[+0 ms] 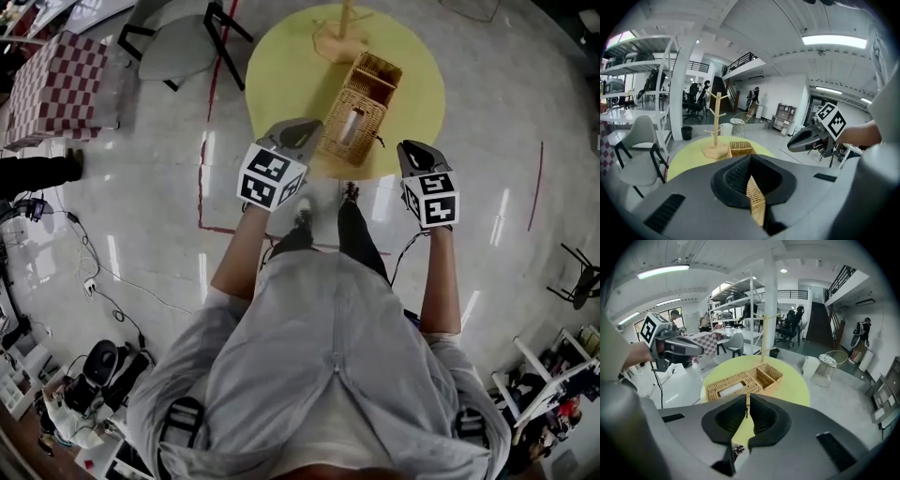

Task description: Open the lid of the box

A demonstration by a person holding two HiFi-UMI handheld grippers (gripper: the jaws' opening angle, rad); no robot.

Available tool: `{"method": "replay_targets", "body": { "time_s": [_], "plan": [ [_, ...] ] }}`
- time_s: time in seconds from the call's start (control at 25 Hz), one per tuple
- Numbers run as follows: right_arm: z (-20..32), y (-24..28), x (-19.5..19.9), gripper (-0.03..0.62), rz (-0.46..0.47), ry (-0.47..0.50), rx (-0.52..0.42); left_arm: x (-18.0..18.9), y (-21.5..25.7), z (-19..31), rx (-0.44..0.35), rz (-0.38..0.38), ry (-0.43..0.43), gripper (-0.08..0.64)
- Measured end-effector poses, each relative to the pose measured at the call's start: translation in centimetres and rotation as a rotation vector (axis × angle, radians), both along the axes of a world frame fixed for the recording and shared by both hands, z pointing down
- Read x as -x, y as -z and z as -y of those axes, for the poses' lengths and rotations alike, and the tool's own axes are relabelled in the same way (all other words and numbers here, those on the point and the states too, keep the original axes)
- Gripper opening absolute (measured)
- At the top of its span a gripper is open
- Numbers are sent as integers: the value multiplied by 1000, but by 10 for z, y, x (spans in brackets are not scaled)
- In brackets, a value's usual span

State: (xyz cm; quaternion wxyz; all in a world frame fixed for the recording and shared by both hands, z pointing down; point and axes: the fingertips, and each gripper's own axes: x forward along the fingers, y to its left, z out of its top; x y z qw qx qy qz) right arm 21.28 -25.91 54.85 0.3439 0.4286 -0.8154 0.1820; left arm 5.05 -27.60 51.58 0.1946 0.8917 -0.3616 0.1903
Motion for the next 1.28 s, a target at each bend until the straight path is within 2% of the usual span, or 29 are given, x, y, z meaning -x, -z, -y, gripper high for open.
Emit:
{"method": "replay_targets", "body": {
  "time_s": [0.32,0.52,0.72,0.84,1.0,1.28],
  "plan": [
    [9,-63,9,83,11,108,137,8,-36,1,54,69,106,28],
    [8,-100,12,103,-1,163,205,4,-55,-9,105,52,112,28],
    [9,-124,17,110,8,224,244,12,-70,-15,144,43,162,29],
    [7,-132,20,107,-9,258,254,21,-77,-18,166,48,200,29],
    [9,-133,21,44,-25,245,243,34,-78,-17,178,45,243,29],
    [15,-117,16,40,-47,236,225,41,-69,-13,163,36,252,29]
  ]
}}
